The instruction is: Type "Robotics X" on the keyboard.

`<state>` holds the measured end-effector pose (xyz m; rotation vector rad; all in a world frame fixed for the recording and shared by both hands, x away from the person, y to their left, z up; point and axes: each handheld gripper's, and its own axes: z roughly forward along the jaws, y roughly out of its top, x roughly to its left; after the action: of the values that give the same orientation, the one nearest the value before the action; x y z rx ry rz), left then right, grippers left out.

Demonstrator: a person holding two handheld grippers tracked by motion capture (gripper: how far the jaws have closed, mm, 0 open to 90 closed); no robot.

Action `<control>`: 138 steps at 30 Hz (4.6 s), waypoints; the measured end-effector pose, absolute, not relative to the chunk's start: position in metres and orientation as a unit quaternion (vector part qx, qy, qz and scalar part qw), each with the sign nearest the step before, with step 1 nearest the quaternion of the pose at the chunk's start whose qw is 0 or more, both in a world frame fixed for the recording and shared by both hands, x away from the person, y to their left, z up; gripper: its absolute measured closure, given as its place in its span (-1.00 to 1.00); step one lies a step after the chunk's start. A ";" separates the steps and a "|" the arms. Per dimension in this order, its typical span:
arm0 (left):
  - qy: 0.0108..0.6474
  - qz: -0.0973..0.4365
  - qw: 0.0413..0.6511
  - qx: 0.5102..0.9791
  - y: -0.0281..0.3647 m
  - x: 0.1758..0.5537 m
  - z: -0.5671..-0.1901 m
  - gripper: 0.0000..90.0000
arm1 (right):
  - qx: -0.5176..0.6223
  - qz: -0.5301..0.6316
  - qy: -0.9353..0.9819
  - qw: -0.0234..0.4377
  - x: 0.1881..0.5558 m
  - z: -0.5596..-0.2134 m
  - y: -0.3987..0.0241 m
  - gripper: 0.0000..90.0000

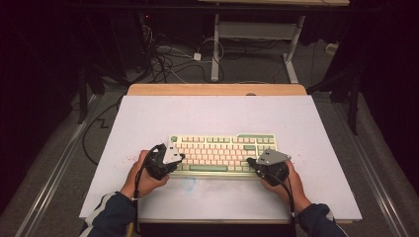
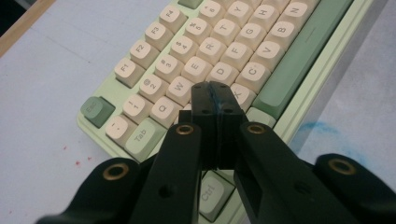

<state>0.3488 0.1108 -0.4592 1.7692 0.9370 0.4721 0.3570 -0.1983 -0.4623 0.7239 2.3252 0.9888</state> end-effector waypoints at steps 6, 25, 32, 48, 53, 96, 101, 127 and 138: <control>0.383 0.191 0.512 0.744 0.102 0.351 -0.461 0.93 | 0.267 0.365 0.855 0.253 0.357 -0.463 -0.199 1.00; 0.373 0.182 0.500 0.761 0.085 0.356 -0.468 0.93 | 0.265 0.365 0.856 0.253 0.357 -0.462 -0.199 1.00; 0.372 0.182 0.499 0.761 0.084 0.356 -0.470 0.92 | 0.264 0.365 0.856 0.253 0.357 -0.463 -0.199 1.00; 0.370 0.187 0.501 0.759 0.085 0.356 -0.469 0.91 | 0.265 0.366 0.856 0.253 0.357 -0.463 -0.200 1.00; 0.369 0.187 0.499 0.761 0.084 0.355 -0.471 0.91 | 0.265 0.366 0.856 0.253 0.357 -0.463 -0.199 1.00; 0.373 0.227 0.534 0.725 0.090 0.355 -0.464 0.43 | 0.255 0.369 0.854 0.265 0.354 -0.456 -0.200 0.99; 0.378 0.245 0.536 0.714 0.090 0.357 -0.464 0.17 | 0.257 0.382 0.845 0.273 0.353 -0.450 -0.203 0.91; 0.380 0.253 0.581 0.674 0.088 0.355 -0.459 -0.64 | 0.298 0.424 0.794 0.317 0.353 -0.443 -0.204 -0.49; 0.372 0.260 0.579 0.677 0.088 0.353 -0.461 -0.68 | 0.322 0.404 0.786 0.341 0.354 -0.445 -0.200 -0.63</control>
<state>0.3535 0.0882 -0.4607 1.5843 0.8690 0.6091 0.3543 -0.2005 -0.4446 0.8368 2.0445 1.0512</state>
